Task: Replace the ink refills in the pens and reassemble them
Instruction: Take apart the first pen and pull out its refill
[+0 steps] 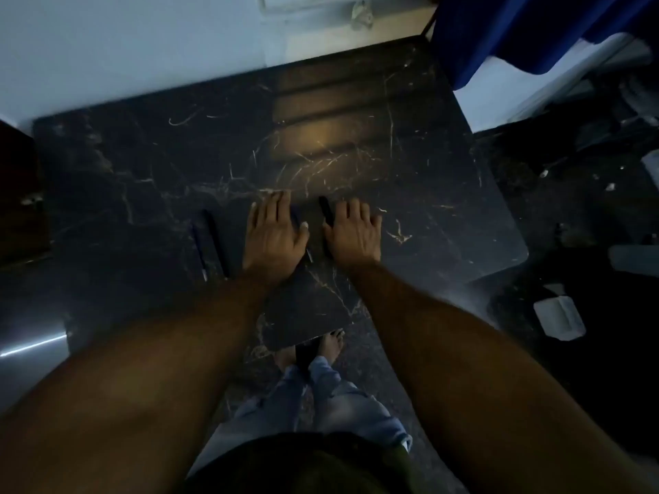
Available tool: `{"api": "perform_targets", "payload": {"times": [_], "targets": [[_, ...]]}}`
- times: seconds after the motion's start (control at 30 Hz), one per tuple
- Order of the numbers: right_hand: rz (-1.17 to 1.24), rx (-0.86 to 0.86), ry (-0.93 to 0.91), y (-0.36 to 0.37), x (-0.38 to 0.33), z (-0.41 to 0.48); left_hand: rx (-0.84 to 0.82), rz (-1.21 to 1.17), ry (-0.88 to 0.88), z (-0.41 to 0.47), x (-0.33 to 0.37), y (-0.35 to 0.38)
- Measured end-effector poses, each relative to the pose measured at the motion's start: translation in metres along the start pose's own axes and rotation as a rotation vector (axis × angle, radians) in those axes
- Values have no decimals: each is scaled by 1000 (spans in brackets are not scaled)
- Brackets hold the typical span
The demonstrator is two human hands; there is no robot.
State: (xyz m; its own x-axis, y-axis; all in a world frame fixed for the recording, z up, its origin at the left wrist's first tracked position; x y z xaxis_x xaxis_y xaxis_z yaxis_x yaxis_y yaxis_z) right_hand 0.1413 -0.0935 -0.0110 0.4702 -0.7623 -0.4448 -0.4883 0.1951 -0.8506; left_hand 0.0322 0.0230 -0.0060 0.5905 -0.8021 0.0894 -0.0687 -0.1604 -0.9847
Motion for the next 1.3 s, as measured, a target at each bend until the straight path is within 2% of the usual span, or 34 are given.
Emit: {"api": "perform_targets", "payload": {"times": [0.13,0.17,0.23,0.3,0.43,0.5,0.7,0.93,1.0,1.07,1.1,1.13,1.23,1.3], "targets": [[74,9,77,-6,1,5,111,-197,-17,4,6,-10],[139,14,75,-9,0,3,94,-311,-77,8,8,-11],[324,25,34,-15,-3,-3,-42,-608,-237,15,16,-18],[485,53,-31,-26,-8,-12,-139,-867,-304,23,28,-28],[620,213,-154,-56,-10,-31,-244,-1246,-193,25,48,-49],[601,270,-211,-72,-7,-37,-239,-1309,-145,23,51,-60],[438,348,-264,-111,-11,-58,-183,-1269,42,12,56,-90],[416,294,-328,-148,-19,-84,-29,-1303,158,-11,57,-117],[401,279,-327,-159,-19,-89,3,-1411,118,-10,52,-121],[398,255,-290,-167,-12,-92,34,-1556,-13,7,32,-114],[424,232,-277,-170,-7,-94,42,-1546,-50,20,20,-108],[463,206,-276,-172,-3,-97,51,-1434,-47,32,8,-99],[573,165,-296,-170,0,-106,26,-850,97,50,-4,-57],[622,142,-291,-166,-5,-108,37,-599,152,52,-6,-33]]}}
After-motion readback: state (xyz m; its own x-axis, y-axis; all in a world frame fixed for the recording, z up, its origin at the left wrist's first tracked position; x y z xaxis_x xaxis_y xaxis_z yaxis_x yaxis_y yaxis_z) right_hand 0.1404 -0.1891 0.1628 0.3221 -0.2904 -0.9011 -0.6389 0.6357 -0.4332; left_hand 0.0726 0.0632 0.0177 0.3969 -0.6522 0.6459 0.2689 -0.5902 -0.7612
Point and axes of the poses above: each hand's wrist, its own z-axis towards the middle knuckle, its own y-axis out of the palm, x = y × z, the point moved 4 cm from there along z, towards the middle knuckle, and after that the axes turned 15 degrees about z, right-handed, at the moved point
